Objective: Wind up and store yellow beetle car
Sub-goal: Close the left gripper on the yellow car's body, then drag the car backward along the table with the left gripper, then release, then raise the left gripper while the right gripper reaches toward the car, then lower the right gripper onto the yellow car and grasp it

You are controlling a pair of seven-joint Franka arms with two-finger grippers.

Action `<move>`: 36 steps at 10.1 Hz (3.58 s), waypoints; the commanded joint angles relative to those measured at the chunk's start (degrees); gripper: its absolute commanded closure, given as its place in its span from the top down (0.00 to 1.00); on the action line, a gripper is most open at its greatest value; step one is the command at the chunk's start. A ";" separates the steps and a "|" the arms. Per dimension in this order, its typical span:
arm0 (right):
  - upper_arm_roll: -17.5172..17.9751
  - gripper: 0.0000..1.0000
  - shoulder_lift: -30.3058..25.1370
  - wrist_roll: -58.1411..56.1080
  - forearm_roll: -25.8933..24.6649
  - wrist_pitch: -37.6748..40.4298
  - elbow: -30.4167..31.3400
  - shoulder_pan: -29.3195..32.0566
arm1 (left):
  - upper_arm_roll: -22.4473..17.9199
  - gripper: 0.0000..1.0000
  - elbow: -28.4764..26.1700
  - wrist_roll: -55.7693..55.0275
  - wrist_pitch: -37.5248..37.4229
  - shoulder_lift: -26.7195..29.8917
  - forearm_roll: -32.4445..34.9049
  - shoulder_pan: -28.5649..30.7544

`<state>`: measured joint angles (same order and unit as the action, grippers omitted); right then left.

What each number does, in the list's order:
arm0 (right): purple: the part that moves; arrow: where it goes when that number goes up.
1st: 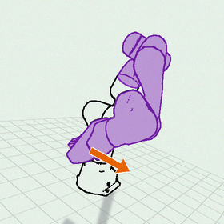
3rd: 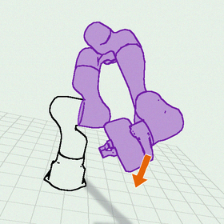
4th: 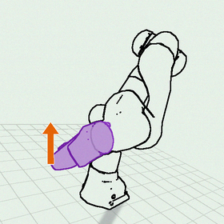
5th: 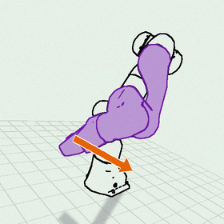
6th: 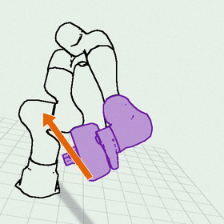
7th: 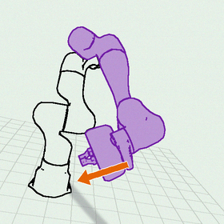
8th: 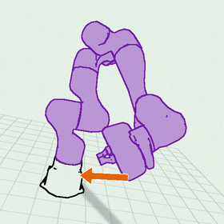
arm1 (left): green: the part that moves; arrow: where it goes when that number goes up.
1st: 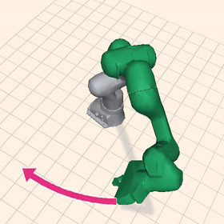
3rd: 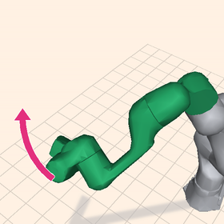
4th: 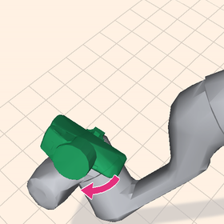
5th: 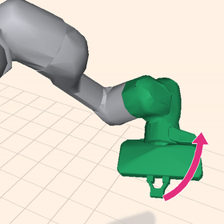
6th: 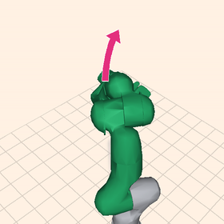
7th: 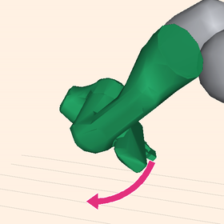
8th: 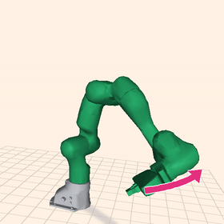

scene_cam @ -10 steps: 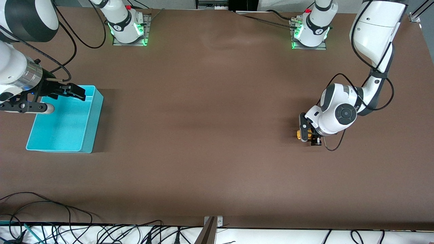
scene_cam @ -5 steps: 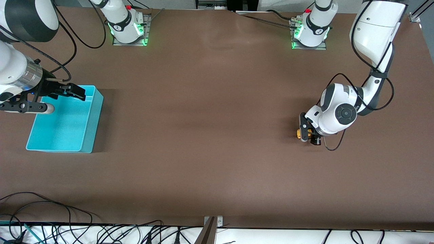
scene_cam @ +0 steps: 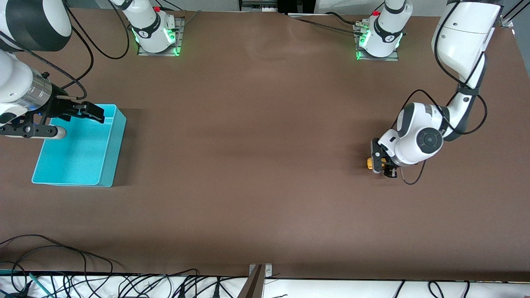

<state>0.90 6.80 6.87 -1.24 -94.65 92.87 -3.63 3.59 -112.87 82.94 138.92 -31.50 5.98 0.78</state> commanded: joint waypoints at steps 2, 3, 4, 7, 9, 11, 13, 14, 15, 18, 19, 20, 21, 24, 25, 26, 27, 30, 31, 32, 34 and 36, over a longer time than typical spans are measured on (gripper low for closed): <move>0.06 1.00 0.50 -0.19 0.80 1.13 -1.55 0.38 | 0.18 0.04 2.03 9.75 0.83 -3.30 1.40 9.47; 0.06 1.00 0.50 -0.19 0.80 1.13 -1.55 0.38 | 0.10 0.04 3.00 12.05 0.83 -3.83 1.40 11.50; 0.06 1.00 0.59 -0.01 0.80 1.13 -1.55 0.38 | 0.10 0.04 3.62 14.16 1.09 -4.53 1.49 13.44; 0.06 1.00 0.59 -0.27 0.80 1.13 -1.55 0.38 | 0.10 0.04 6.78 16.82 1.09 -7.52 1.40 16.44; -0.03 1.00 0.59 -0.19 0.80 1.13 -1.55 0.38 | 0.10 0.17 6.88 16.73 1.09 -7.35 1.31 16.53; 0.06 1.00 0.50 -0.01 0.80 1.13 -1.55 0.38 | 0.45 1.00 7.67 16.56 -0.13 -5.60 0.61 16.54; -0.02 1.00 0.59 -0.01 0.80 1.13 -1.55 0.38 | 2.37 1.00 8.89 16.38 -9.40 -1.48 0.52 16.01; 0.06 1.00 0.59 -0.01 0.80 1.13 -1.55 0.38 | 3.51 1.00 10.64 15.86 -15.11 0.28 0.52 16.01; -0.02 1.00 0.50 -0.01 0.80 1.13 -1.55 0.38 | 4.83 1.00 13.18 14.63 -20.56 0.82 0.52 15.92; -0.02 1.00 0.59 -0.19 0.80 1.13 -1.55 0.38 | 7.82 1.00 21.52 7.27 -32.79 1.53 0.52 15.92; -0.03 1.00 0.59 -0.19 0.80 1.13 -1.55 0.38 | 9.48 1.00 24.51 2.71 -37.79 1.53 0.61 15.83; -0.03 1.00 0.59 -0.19 0.80 1.13 -1.55 0.38 | 10.98 1.00 27.59 -1.33 -41.93 1.53 0.70 15.74; -0.03 1.00 0.50 -0.19 0.80 1.13 -1.55 0.38 | 12.47 1.00 29.88 -4.94 -45.28 1.53 0.96 15.66; -0.03 1.00 0.59 -0.36 0.80 1.13 -1.55 0.47 | 13.63 1.00 32.71 -13.03 -48.91 4.15 0.88 15.66; -0.03 1.00 0.50 -0.45 0.80 1.13 -1.55 0.47 | 13.63 1.00 32.72 -16.98 -49.44 6.17 0.61 15.66; -0.03 1.00 0.50 -0.54 0.80 1.05 -1.55 0.47 | 13.72 1.00 32.89 -22.07 -50.32 8.01 0.52 15.13; -0.03 1.00 0.59 -0.54 0.80 1.13 -1.55 0.47 | 13.81 1.00 32.89 -24.64 -50.59 9.69 0.52 14.78; -0.03 1.00 0.59 -1.24 0.37 1.13 -1.20 0.47 | 15.03 1.00 35.69 -30.18 -52.95 11.20 0.44 14.69; -0.11 1.00 1.63 -5.85 0.19 0.96 -1.20 0.47 | 16.26 1.00 36.49 -33.60 -53.40 11.28 0.44 14.69; -0.11 1.00 2.51 -10.95 0.19 0.52 -1.28 0.55 | 17.14 1.00 37.19 -39.03 -53.49 11.89 -0.09 14.69; -0.11 1.00 5.58 -22.89 0.28 -1.83 -1.29 0.56 | 16.97 1.00 36.07 -53.07 -53.49 15.31 -4.65 13.30; -0.11 1.00 9.97 -34.05 0.19 -6.40 -1.20 0.64 | 15.14 1.00 34.14 -62.42 -52.79 18.73 -4.84 8.47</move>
<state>0.65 13.35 -19.44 -1.25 -98.79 92.95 -3.41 20.61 -76.29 26.57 86.38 -16.55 2.08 12.39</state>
